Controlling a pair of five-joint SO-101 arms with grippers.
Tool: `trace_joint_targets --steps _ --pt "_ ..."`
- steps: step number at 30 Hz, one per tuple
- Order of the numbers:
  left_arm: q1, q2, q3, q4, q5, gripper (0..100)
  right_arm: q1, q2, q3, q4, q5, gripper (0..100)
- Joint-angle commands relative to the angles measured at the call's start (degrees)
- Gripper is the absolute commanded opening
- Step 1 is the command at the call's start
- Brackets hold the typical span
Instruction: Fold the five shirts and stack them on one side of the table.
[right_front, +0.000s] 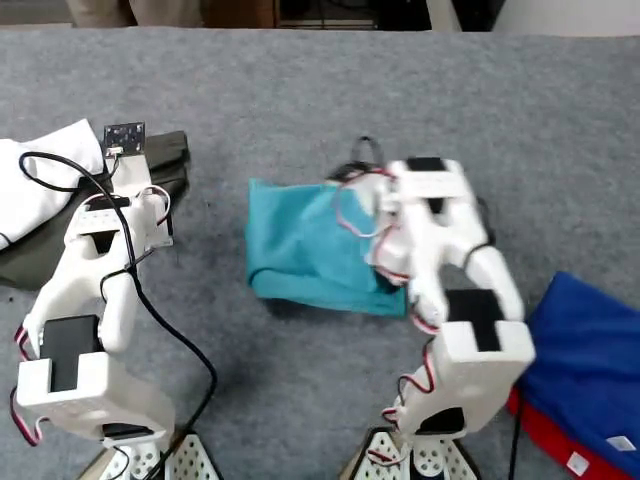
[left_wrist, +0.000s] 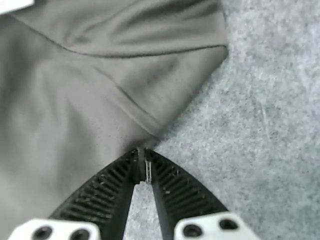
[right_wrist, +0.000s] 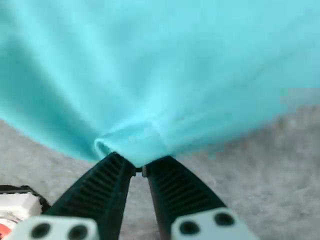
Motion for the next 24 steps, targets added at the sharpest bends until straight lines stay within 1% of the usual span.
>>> trace_joint_targets --steps 1,5,9,12,14,15,17,19,21,24 --pt "0.35 -2.68 -0.26 -0.79 0.44 2 6.81 -5.32 0.04 0.00 1.76 0.4" --pt "0.35 -2.68 -0.26 -0.79 0.44 2 6.64 -12.35 -1.63 1.41 1.85 0.4" --pt "0.35 -2.68 -0.26 -0.79 0.53 2 2.59 -19.38 -1.80 2.46 1.76 0.5" --pt "1.05 -3.12 -0.35 -0.70 0.62 2 -0.13 -21.67 -1.71 3.08 1.67 0.5" --pt "3.52 -3.47 -1.14 0.26 0.70 2 -1.80 -21.67 -1.45 2.73 0.88 0.5" --pt "5.10 -4.26 -2.73 2.37 0.70 2 -2.86 -21.32 -1.19 2.55 0.09 0.5" --pt "9.14 -6.37 -6.59 9.41 1.14 2 -5.32 -19.91 -0.84 2.55 -0.70 0.5" --pt "14.15 -7.87 -9.85 14.77 4.31 2 -6.55 -17.98 -0.04 2.11 -0.79 0.5" --pt "18.90 -8.31 -12.66 16.79 7.03 2 -6.11 -15.87 1.27 0.18 -1.85 0.5" --pt "23.47 -8.04 -15.38 16.18 9.49 2 -3.56 -12.79 4.79 -4.04 -2.11 0.5"
